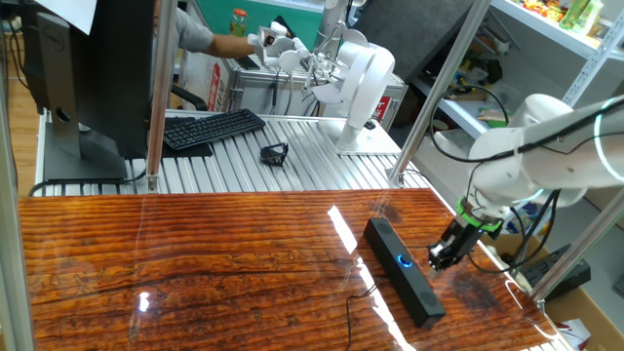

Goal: Turn the knob to decrease the volume of the speaker

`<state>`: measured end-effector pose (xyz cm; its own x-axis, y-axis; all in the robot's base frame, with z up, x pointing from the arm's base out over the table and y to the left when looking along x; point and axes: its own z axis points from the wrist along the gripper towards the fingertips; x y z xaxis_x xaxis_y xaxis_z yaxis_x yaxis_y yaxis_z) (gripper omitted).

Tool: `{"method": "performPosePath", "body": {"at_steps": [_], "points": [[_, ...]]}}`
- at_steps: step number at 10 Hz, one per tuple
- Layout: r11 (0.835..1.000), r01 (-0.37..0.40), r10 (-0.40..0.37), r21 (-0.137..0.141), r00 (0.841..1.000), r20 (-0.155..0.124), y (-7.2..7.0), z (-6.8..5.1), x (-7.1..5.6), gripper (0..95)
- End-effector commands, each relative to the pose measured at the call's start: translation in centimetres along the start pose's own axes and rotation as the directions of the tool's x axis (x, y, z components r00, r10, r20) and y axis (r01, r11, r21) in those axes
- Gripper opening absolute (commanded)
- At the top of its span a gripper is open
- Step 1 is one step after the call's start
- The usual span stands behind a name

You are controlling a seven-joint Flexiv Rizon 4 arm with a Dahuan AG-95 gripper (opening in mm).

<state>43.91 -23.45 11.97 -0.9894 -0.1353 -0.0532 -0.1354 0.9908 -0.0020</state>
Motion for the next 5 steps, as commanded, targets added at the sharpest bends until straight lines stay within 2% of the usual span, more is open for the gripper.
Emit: {"method": "performPosePath", "body": {"at_steps": [1,2,5], "points": [[1.0,0.018,-0.018,-0.012,1.0,0.004,-1.1,0.7,-1.2,0.0],[0.999,0.024,-0.024,-0.024,1.0,0.006,-1.7,0.9,-1.8,0.0],[0.999,0.036,-0.036,-0.025,0.999,0.006,-2.5,1.2,-3.4,0.0]]}}
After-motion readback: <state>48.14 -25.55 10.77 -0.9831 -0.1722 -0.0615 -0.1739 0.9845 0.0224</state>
